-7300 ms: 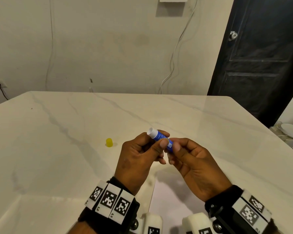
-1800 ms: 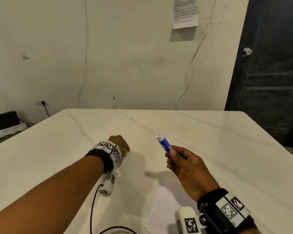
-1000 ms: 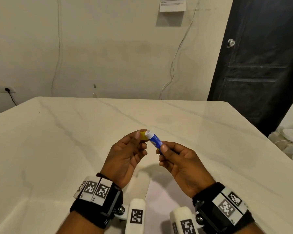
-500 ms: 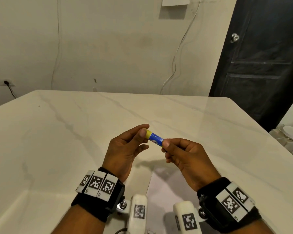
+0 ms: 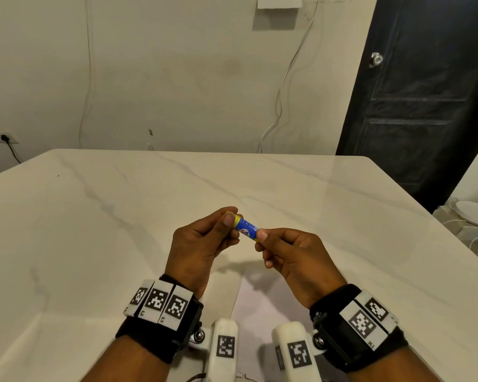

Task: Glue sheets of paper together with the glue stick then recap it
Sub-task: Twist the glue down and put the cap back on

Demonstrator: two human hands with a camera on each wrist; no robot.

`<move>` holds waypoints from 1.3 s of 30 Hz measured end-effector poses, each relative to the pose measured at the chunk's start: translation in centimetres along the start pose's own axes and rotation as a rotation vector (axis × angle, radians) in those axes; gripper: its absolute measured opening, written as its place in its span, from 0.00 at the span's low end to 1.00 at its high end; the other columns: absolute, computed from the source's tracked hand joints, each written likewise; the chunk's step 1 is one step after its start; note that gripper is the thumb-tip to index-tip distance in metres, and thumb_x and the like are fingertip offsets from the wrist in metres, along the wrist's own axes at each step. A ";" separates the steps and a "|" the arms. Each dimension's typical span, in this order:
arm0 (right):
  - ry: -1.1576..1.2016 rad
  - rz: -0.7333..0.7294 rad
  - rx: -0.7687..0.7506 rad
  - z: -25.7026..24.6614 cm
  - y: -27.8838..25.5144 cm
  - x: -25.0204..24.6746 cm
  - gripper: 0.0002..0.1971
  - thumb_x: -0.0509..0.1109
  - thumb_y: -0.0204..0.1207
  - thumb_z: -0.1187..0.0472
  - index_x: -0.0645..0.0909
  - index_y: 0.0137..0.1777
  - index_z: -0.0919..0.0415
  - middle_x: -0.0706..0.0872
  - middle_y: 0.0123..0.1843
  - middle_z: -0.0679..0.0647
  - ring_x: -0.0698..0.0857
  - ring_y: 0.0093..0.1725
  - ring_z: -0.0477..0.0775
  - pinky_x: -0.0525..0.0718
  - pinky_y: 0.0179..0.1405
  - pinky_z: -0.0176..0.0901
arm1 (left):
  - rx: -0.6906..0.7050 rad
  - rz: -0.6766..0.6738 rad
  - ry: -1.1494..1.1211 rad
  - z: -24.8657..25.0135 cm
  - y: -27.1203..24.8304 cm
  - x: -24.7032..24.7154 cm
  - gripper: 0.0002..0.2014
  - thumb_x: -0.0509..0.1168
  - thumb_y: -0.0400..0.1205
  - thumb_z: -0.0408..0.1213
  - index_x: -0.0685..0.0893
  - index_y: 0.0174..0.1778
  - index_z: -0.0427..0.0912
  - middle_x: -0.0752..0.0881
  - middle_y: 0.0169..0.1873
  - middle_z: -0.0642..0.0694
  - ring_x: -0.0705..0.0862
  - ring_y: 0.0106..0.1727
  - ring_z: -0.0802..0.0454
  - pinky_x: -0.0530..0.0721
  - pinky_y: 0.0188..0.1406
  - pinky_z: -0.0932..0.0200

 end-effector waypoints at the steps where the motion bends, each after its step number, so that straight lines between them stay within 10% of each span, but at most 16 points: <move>1: 0.005 0.001 0.003 0.0 0.0 0.0 0.09 0.77 0.75 0.63 0.92 0.50 0.68 0.90 0.38 0.62 0.83 0.35 0.53 0.84 0.35 0.40 | 0.009 0.004 0.012 0.0 -0.1 0.0 0.16 0.72 0.72 0.43 0.91 0.54 0.42 0.93 0.48 0.40 0.88 0.40 0.52 0.88 0.45 0.61; 14: 0.058 -0.134 0.023 -0.9 -0.7 1.0 0.29 0.80 0.69 0.54 0.81 0.71 0.52 0.93 0.49 0.65 0.84 0.38 0.57 0.87 0.41 0.47 | 0.183 -0.049 0.568 6.8 -0.3 -3.3 0.12 0.76 0.75 0.32 0.89 0.54 0.41 0.94 0.46 0.46 0.91 0.45 0.53 0.90 0.40 0.57; 24: 0.018 -0.139 0.009 -0.8 -0.7 1.1 0.21 0.77 0.73 0.62 0.85 0.67 0.58 0.91 0.42 0.60 0.84 0.37 0.56 0.85 0.44 0.50 | 0.143 0.107 1.325 10.2 3.7 -12.4 0.14 0.79 0.71 0.37 0.89 0.52 0.44 0.92 0.45 0.50 0.89 0.45 0.53 0.77 0.44 0.74; 39: -0.018 -0.133 0.005 -0.3 -0.1 0.6 0.17 0.76 0.76 0.64 0.86 0.64 0.58 0.91 0.41 0.59 0.84 0.36 0.55 0.85 0.43 0.51 | 0.035 0.131 1.348 7.4 4.1 -14.2 0.16 0.80 0.70 0.40 0.88 0.54 0.47 0.90 0.46 0.52 0.87 0.41 0.57 0.75 0.35 0.77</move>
Point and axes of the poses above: each hand's wrist, its own y-axis towards the middle knuckle, its own x-axis out of the palm, z = x × y, the point moved 2 cm from there along y, towards the middle knuckle
